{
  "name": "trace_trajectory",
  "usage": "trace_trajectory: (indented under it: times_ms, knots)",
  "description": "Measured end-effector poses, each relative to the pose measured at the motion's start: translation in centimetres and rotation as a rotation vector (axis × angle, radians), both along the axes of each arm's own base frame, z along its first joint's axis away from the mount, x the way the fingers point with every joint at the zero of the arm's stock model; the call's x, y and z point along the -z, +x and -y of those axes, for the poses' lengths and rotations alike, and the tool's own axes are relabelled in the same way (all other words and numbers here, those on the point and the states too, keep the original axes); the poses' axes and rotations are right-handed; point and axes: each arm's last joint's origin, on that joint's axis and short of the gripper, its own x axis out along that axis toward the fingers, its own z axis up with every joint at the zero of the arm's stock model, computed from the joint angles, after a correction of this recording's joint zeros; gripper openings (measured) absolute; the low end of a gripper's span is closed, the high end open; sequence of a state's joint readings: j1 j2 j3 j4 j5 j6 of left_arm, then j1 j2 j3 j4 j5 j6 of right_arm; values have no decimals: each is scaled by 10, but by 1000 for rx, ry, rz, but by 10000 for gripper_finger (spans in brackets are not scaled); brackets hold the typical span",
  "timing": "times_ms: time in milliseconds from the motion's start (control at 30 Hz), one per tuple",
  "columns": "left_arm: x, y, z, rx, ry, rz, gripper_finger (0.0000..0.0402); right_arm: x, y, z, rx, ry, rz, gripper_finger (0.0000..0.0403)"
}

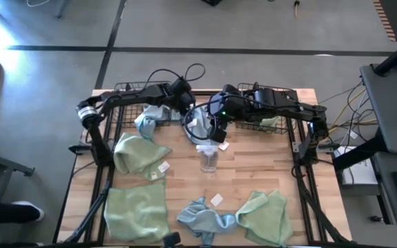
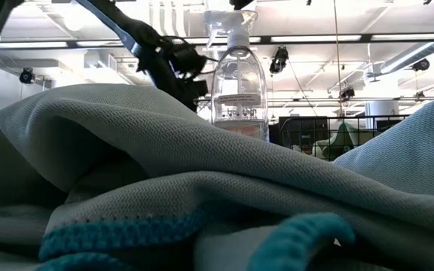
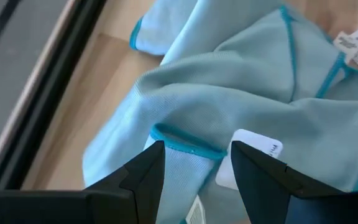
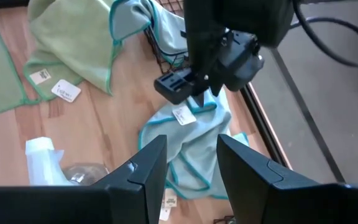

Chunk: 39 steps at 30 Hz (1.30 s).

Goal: Sort microfiber towel by color & place in baskets
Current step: Put the blue towel into the left wire basket

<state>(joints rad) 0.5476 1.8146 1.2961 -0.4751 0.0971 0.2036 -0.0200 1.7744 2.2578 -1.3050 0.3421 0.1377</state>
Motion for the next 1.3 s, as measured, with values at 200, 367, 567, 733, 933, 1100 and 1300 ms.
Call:
trace_trajectory:
  times_ms: [200, 367, 567, 733, 933, 1100, 1300]
  knots:
    - [15, 11, -6, -9, -48, -25, 169, 0, 0, 0, 7, 5, 3, 137]
    - [14, 17, -8, 9, -80, 6, 169, 0, 0, 0, 12, 9, 5, 137]
    - [13, 23, -11, 29, -98, 28, 169, 0, 0, 0, 16, 13, 7, 137]
    - [21, 27, -11, 55, -146, 37, 169, 0, 0, 0, 16, 13, 7, 137]
    - [40, 30, -12, 52, -178, 4, 169, 0, 0, 0, 16, 13, 7, 137]
    - [48, 32, -12, 54, -197, -4, 169, 0, 0, 0, 16, 13, 7, 137]
    - [50, 34, -13, 51, -215, 20, 169, 0, 0, 0, 15, 12, 6, 137]
